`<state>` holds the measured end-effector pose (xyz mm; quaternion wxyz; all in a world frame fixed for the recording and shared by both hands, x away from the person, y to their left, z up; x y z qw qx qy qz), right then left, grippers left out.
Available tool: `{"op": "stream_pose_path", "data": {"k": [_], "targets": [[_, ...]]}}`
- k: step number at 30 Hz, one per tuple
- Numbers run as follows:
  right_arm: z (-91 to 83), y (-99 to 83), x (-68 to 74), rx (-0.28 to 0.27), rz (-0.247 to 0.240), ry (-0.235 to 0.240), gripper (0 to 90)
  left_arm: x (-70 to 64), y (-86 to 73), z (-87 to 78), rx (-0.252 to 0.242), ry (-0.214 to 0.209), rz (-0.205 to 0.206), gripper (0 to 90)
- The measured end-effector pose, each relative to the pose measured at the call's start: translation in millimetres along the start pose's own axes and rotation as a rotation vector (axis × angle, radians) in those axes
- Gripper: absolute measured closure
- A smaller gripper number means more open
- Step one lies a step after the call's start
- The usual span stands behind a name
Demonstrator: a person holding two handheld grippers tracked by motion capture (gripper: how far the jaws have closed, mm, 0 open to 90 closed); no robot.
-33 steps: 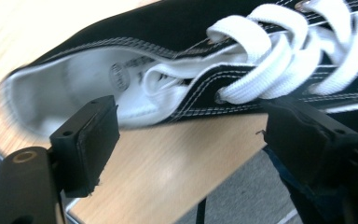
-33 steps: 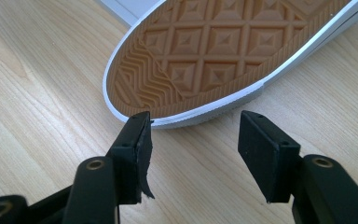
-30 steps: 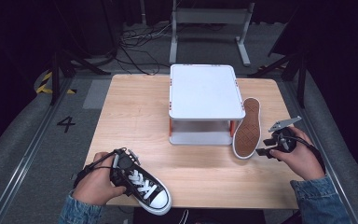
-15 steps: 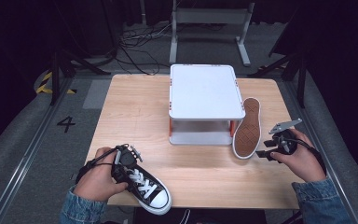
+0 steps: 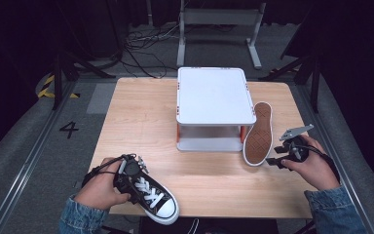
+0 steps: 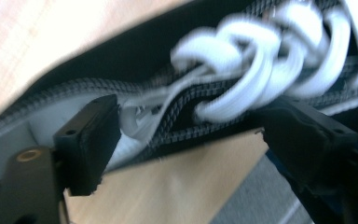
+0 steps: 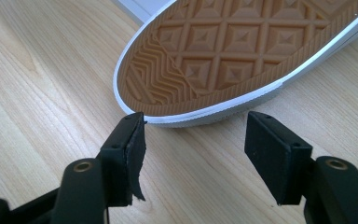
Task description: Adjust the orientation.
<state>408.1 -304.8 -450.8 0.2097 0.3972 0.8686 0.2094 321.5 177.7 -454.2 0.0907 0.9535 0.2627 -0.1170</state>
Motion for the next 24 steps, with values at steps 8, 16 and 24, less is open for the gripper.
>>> {"op": "stream_pose_path", "data": {"k": [8,16,24], "targets": [[1.8,0.9,3.4,0.002,-0.014,0.004,39.2,-9.3,2.9,-8.3,0.055,0.006,0.159,71.1],[2.2,0.8,2.8,0.000,-0.015,0.002,39.2,-16.6,14.0,-40.7,-0.146,0.044,0.184,85.2],[-1.3,-0.7,-1.1,-0.008,0.003,-0.012,39.4,25.3,25.4,-65.1,-0.305,0.237,-0.158,85.1]]}}
Point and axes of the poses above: each handheld gripper's, and its own axes: z roughly forward along the jaws, y roughly out of its top, x roughly to its left, the point moved 5 cm from there along z, roughly forward along the jaws, and after that the axes turned 14 degrees about -y, right-handed, at the moved point
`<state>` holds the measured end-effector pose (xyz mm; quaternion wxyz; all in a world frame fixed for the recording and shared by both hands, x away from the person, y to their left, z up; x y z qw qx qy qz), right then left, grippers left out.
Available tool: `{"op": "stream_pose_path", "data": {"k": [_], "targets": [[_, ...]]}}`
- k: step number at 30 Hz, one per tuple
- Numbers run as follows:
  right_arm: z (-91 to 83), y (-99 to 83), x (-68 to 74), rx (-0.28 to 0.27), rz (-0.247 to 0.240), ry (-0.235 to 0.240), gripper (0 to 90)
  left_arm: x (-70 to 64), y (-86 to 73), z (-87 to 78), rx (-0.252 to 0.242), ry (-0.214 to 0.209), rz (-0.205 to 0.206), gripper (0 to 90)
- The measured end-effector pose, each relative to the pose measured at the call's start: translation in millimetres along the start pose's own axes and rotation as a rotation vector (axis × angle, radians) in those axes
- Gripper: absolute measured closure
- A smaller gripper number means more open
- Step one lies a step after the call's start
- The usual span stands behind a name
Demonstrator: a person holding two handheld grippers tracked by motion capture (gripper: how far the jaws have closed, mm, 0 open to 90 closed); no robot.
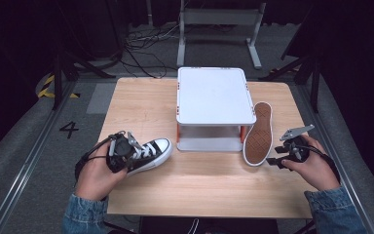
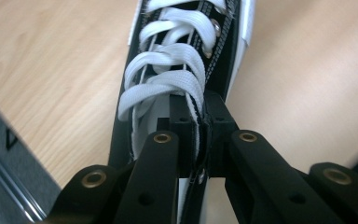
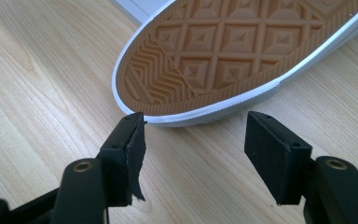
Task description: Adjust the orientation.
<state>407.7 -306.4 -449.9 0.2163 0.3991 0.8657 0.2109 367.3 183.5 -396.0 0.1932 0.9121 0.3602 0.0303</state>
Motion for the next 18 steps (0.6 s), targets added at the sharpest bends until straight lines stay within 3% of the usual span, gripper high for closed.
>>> {"op": "stream_pose_path", "data": {"k": [2,4,7,9,10,11,13,14,15,16,18], "targets": [[0.5,-0.7,-0.2,0.000,0.003,-0.001,39.4,7.4,8.1,5.5,-0.016,0.027,-0.058,85.1],[0.5,-1.7,-0.5,0.003,0.004,0.000,39.3,12.1,18.2,16.6,-0.002,0.046,-0.041,85.0],[1.1,-4.2,-1.7,0.005,0.010,-0.003,39.4,18.8,28.9,32.6,0.014,0.064,-0.049,85.0],[1.3,-5.9,-3.1,0.007,0.015,-0.010,39.3,20.5,32.6,45.6,0.047,0.060,-0.064,84.8],[0.5,-6.8,-3.9,0.008,0.015,-0.010,39.3,19.4,32.5,49.1,0.054,0.043,-0.078,84.3],[-0.5,-7.4,-4.3,0.005,0.019,-0.008,39.3,16.6,31.3,53.5,0.069,0.000,-0.075,82.7],[-0.9,-7.6,-4.8,0.002,0.021,-0.010,39.3,16.2,29.8,53.1,0.067,-0.007,-0.083,80.8],[-1.4,-8.0,-5.5,0.003,0.024,-0.010,39.3,14.9,26.5,49.2,0.062,-0.014,-0.071,64.9],[-1.4,-8.0,-5.5,0.003,0.024,-0.010,39.3,14.9,26.5,49.2,0.062,-0.014,-0.071,62.1],[-1.4,-7.9,-5.6,0.002,0.023,-0.011,39.2,12.7,23.3,44.3,0.066,-0.010,0.000,62.1],[-1.4,-7.4,-5.6,0.000,0.015,-0.013,39.0,8.8,13.7,35.7,0.073,-0.030,0.042,51.4]]}}
Point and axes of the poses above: each handheld gripper's, and its own axes: z roughly forward along the jaws, y roughly out of its top, x roughly to its left, the point moved 5 cm from there along z, roughly forward along the jaws, and after that the axes turned 14 degrees about -y, right-handed, at the moved point
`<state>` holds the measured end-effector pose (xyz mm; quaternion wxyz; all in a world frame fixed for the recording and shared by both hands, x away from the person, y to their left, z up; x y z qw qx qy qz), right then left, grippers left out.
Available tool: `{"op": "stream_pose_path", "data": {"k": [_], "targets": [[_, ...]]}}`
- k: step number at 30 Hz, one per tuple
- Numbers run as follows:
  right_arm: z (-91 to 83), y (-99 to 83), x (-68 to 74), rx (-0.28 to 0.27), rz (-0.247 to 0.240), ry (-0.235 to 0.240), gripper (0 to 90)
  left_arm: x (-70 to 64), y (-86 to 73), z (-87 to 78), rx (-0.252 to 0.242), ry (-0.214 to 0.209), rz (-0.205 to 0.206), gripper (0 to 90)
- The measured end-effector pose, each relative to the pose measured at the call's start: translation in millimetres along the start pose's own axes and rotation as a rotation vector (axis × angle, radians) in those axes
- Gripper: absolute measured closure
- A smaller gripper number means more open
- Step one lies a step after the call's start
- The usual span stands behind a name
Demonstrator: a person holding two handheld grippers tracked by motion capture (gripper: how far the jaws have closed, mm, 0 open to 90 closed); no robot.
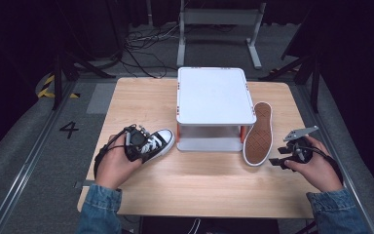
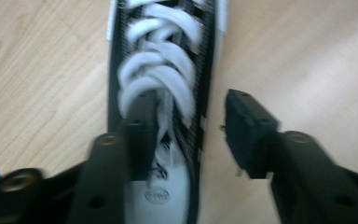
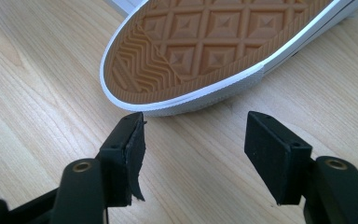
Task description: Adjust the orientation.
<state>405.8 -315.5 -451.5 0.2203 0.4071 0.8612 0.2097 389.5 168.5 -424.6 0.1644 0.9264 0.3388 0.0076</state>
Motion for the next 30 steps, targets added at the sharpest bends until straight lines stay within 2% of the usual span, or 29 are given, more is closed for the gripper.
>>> {"op": "stream_pose_path", "data": {"k": [1,3,4,7,8,9,10,11,12,13,14,16,17,18,19,21,22,24,25,26,27,28,30], "targets": [[-0.1,0.3,0.1,-0.002,-0.003,0.000,39.0,-1.9,-7.5,-5.6,0.022,0.018,0.029,49.4],[-0.8,1.6,0.1,-0.009,-0.005,0.004,38.9,-4.2,-18.8,-10.8,0.061,0.030,0.036,47.3],[-0.5,2.2,-0.3,-0.012,-0.006,0.003,38.9,-4.5,-22.3,-11.4,0.079,0.038,0.047,49.2],[1.0,3.7,-1.1,-0.009,-0.007,0.001,38.8,-2.6,-30.9,-5.6,0.127,0.037,0.013,53.6],[1.3,4.4,-0.9,-0.005,-0.010,-0.001,38.8,-1.6,-33.5,-2.6,0.157,0.029,0.007,60.0],[1.7,5.4,-0.3,-0.008,-0.015,0.000,38.7,-2.3,-36.3,1.0,0.181,0.001,-0.014,71.2],[1.5,6.2,0.5,-0.009,-0.018,0.004,38.6,-2.1,-37.8,3.6,0.186,-0.003,-0.010,74.7],[1.3,6.9,1.2,-0.011,-0.018,0.008,38.6,-1.5,-38.3,3.6,0.190,0.013,-0.001,79.0],[1.5,7.2,1.7,-0.015,-0.020,0.009,38.5,-1.0,-37.4,2.3,0.187,0.015,-0.007,88.2],[1.4,6.9,1.2,-0.012,-0.020,0.010,38.5,-4.4,-35.0,2.6,0.184,-0.028,-0.016,89.0],[1.4,6.9,1.2,-0.012,-0.020,0.010,38.5,-4.4,-35.0,2.6,0.184,-0.028,-0.016,89.1],[1.1,6.2,0.2,-0.011,-0.017,0.007,38.6,-16.4,-26.5,1.5,0.151,-0.076,0.001,89.1],[1.0,6.0,-0.3,-0.013,-0.014,0.005,38.6,-23.2,-20.6,0.4,0.126,-0.090,0.023,89.0],[0.3,5.6,-1.1,-0.014,-0.008,0.001,38.6,-34.3,-7.8,0.4,0.081,-0.114,0.044,88.5],[0.3,5.6,-1.1,-0.014,-0.008,0.001,38.6,-34.3,-7.8,0.4,0.081,-0.114,0.044,88.3],[-0.2,5.5,-1.2,-0.015,-0.008,0.000,38.7,-47.9,7.1,2.4,0.057,-0.148,0.070,87.7],[-0.4,5.5,-1.0,-0.017,-0.008,0.000,38.7,-52.8,12.6,4.6,0.036,-0.166,0.087,87.2],[-0.6,5.2,-0.9,-0.016,-0.006,-0.001,38.9,-60.9,24.4,8.6,-0.039,-0.203,0.120,90.0],[-0.6,5.1,-1.0,-0.015,-0.005,-0.002,38.9,-66.1,30.1,11.4,-0.060,-0.240,0.136,90.0],[-0.4,5.0,-1.0,-0.014,-0.004,-0.002,38.9,-67.5,32.6,13.1,-0.055,-0.237,0.147,90.0],[-0.3,5.0,-1.0,-0.014,-0.003,-0.002,39.0,-67.2,34.8,14.8,-0.040,-0.193,0.146,90.0],[-0.5,5.0,-0.9,-0.015,-0.003,-0.003,39.0,-65.6,35.0,14.7,-0.034,-0.169,0.140,89.4],[-1.5,5.1,-0.9,-0.019,0.000,-0.002,40.9,-63.3,33.1,11.4,-0.043,-0.171,0.130,81.1]]}}
Point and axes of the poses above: each handheld gripper's, and its own axes: z roughly forward along the jaws, y roughly out of its top, x roughly to its left, the point moved 5 cm from there along z, roughly forward along the jaws, and after that the axes turned 14 degrees about -y, right-handed, at the moved point
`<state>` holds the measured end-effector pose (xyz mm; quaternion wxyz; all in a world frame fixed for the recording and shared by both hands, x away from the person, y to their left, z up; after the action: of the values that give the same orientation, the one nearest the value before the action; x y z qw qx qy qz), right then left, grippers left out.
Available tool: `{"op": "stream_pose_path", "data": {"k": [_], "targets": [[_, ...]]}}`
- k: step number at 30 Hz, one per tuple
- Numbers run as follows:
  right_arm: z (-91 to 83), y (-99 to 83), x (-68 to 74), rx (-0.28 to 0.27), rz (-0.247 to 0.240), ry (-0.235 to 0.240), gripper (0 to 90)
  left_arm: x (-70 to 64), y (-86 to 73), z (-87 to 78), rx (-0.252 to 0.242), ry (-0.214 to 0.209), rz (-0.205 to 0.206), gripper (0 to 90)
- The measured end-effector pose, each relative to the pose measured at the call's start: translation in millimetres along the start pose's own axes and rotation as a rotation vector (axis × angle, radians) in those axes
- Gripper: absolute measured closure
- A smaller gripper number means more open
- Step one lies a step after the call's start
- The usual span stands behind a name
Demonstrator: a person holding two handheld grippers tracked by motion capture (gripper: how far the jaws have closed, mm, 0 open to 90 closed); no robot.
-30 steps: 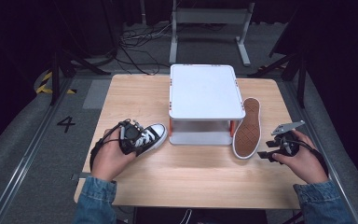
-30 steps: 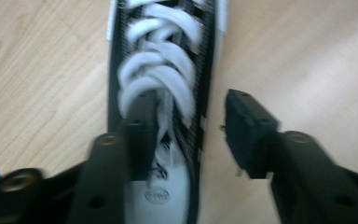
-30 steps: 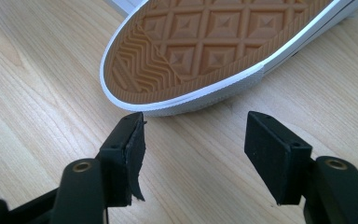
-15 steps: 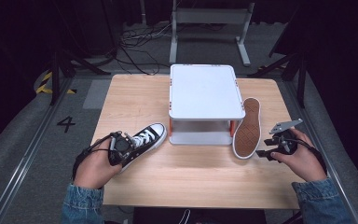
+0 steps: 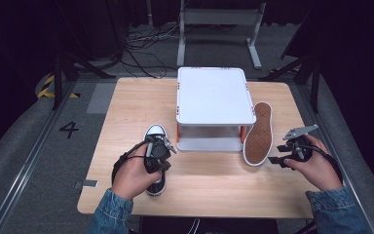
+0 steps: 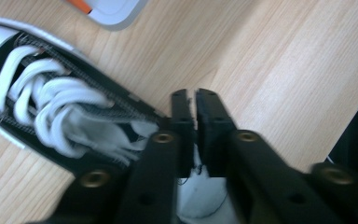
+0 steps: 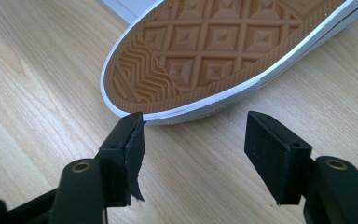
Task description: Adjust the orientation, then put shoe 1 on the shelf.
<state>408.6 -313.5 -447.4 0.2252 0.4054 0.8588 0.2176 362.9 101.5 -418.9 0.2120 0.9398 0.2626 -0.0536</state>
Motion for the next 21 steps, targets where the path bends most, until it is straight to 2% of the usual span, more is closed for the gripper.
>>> {"op": "stream_pose_path", "data": {"k": [1,2,4,6,8,9,10,11,13,14,15,16,18,19,21], "targets": [[-2.1,0.7,-1.6,-0.013,0.021,-0.003,45.3,1.1,-1.0,-4.0,-0.022,0.006,-0.009,70.6],[-2.1,0.7,-1.6,-0.013,0.021,-0.003,45.3,2.3,-2.6,-8.5,-0.037,0.019,-0.028,70.6],[-4.7,3.2,-4.4,-0.050,0.054,-0.012,49.3,6.8,-6.1,-17.2,-0.053,0.061,-0.049,57.9],[-7.8,6.6,-7.2,-0.093,0.089,-0.023,54.2,12.9,-9.8,-24.9,-0.095,0.093,-0.110,48.7],[-10.4,10.9,-10.3,-0.126,0.098,-0.046,57.2,24.2,-18.1,-32.3,-0.114,0.122,-0.170,40.6],[-10.9,12.7,-11.5,-0.136,0.106,-0.049,58.7,29.9,-22.9,-34.9,-0.118,0.143,-0.201,38.4],[-11.6,13.7,-12.5,-0.123,0.129,-0.050,60.9,36.4,-28.1,-36.7,-0.120,0.164,-0.227,35.4],[-11.3,14.8,-13.4,-0.114,0.139,-0.054,62.2,42.8,-33.5,-37.5,-0.117,0.184,-0.257,33.8],[-10.4,16.0,-16.3,-0.079,0.153,-0.080,65.3,54.6,-42.7,-38.4,-0.105,0.221,-0.291,32.8],[-9.2,17.1,-16.4,-0.053,0.178,-0.078,67.7,58.3,-45.4,-37.9,-0.107,0.220,-0.302,32.1],[-8.4,18.6,-16.4,-0.055,0.176,-0.082,69.5,62.7,-48.7,-37.1,-0.106,0.221,-0.317,31.0],[-6.6,23.3,-16.5,-0.071,0.147,-0.104,74.2,66.4,-51.4,-35.7,-0.106,0.223,-0.331,30.4],[-5.9,25.0,-16.2,-0.075,0.143,-0.103,75.7,72.7,-56.7,-32.9,-0.096,0.218,-0.351,30.4],[-2.5,29.5,-15.5,-0.090,0.143,-0.091,79.5,76.9,-61.6,-31.1,-0.088,0.219,-0.367,30.3],[-0.3,30.5,-15.4,-0.082,0.141,-0.089,81.3,78.2,-63.4,-30.6,-0.085,0.221,-0.370,30.3]]}}
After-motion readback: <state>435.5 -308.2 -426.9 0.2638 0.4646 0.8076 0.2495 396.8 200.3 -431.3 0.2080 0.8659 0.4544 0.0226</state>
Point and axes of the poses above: each handheld gripper's, and its own axes: z roughly forward along the jaws, y roughly out of its top, x roughly to its left, the point moved 5 cm from there along z, roughly forward along the jaws, and after that the axes turned 14 degrees about -y, right-handed, at the moved point
